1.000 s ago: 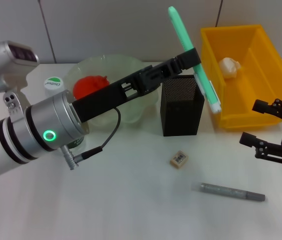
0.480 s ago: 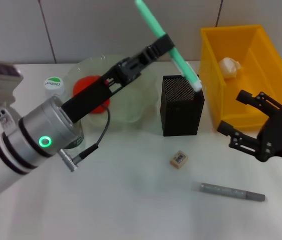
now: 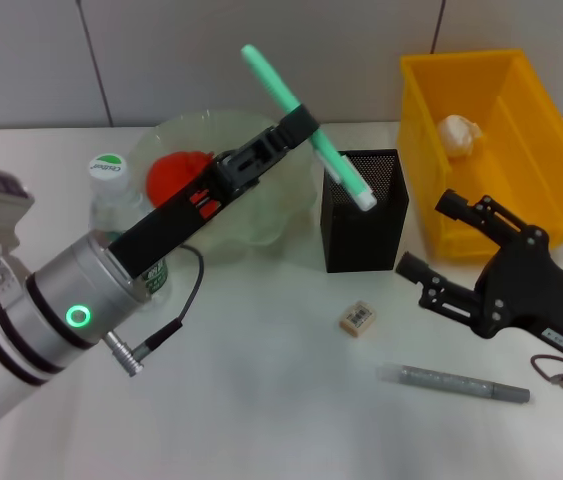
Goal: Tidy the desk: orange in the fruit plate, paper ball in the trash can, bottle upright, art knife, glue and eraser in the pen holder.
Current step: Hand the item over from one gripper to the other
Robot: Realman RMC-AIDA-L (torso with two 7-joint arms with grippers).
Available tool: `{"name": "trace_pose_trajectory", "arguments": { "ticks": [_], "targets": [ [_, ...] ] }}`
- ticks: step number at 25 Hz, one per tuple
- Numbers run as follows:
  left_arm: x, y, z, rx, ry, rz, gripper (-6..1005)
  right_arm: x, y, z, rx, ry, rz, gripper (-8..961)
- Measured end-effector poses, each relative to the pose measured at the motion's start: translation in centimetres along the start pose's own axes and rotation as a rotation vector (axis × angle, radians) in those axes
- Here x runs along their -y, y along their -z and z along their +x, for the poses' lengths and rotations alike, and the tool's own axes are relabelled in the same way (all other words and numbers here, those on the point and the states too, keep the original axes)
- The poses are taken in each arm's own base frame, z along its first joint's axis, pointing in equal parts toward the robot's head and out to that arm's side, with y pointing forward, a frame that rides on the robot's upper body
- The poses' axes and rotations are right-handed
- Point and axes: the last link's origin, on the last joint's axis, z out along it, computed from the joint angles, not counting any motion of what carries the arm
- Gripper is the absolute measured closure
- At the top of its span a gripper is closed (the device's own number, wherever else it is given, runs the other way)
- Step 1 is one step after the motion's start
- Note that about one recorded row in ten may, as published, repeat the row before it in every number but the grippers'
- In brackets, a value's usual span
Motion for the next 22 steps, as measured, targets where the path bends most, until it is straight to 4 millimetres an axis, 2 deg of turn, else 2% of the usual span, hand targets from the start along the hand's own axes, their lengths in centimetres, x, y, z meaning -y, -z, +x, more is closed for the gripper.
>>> {"name": "trace_pose_trajectory", "arguments": {
  "ticks": [11, 22],
  "targets": [
    [1.6, 1.3, -1.2, -0.041, 0.058, 0.124, 703, -2.1, -1.1, 1.3, 0.018, -0.014, 0.035, 127],
    [2.0, 1.7, -1.8, -0.072, 0.064, 0.162, 695, -2.5, -3.1, 1.7, 0.028, 0.02, 0.074, 127]
  ]
}}
